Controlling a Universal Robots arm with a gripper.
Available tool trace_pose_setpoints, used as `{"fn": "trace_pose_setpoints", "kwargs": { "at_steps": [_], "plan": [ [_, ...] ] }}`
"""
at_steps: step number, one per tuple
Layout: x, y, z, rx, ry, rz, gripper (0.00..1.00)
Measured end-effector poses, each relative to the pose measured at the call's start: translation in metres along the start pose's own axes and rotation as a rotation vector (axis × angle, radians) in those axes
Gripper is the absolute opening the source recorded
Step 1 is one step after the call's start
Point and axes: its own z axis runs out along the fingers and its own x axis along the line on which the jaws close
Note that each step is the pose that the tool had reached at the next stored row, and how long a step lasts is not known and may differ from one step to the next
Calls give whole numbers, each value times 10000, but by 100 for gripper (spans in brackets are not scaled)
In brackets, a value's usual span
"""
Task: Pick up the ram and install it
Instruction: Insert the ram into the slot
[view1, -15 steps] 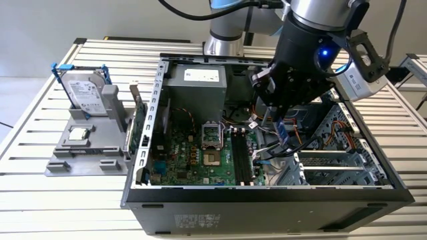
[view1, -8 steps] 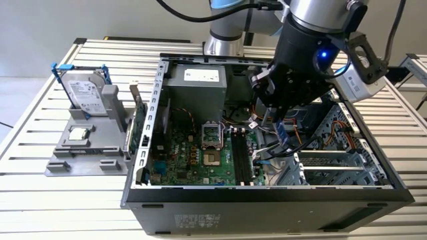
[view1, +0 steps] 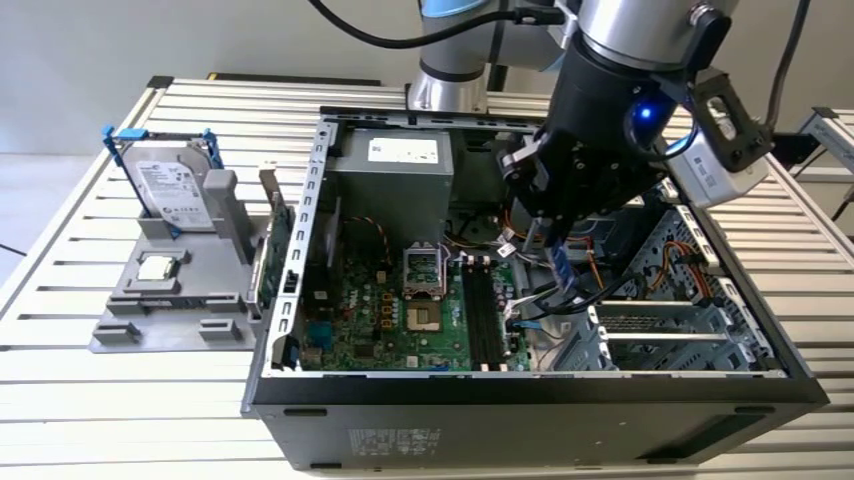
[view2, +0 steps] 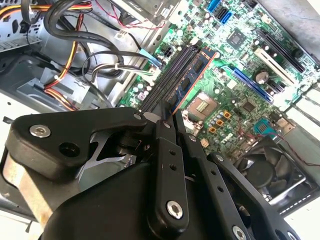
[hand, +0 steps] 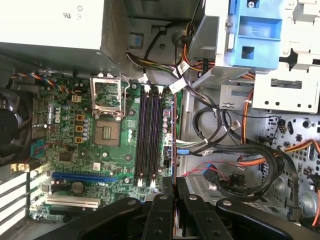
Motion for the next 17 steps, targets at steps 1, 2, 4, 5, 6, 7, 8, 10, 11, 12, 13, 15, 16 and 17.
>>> {"fn": "trace_pose_setpoints", "kwargs": {
  "at_steps": [1, 2, 4, 5, 6, 7, 8, 10, 11, 12, 13, 15, 16, 17],
  "plan": [
    [0, 0, 4, 1, 1, 0, 0],
    [0, 0, 7, 1, 0, 0, 0],
    [0, 0, 16, 1, 0, 0, 0],
    [0, 0, 20, 2, 0, 0, 0],
    [0, 0, 24, 1, 0, 0, 0],
    [0, 0, 28, 2, 1, 0, 0],
    [0, 0, 31, 1, 0, 0, 0],
    [0, 0, 38, 1, 0, 0, 0],
    [0, 0, 38, 1, 0, 0, 0],
    [0, 0, 38, 1, 0, 0, 0],
    [0, 0, 38, 1, 0, 0, 0],
    [0, 0, 39, 0, -1, 0, 0],
    [0, 0, 40, -1, -1, 0, 0],
    [0, 0, 42, -2, -1, 0, 0]
  ]
}}
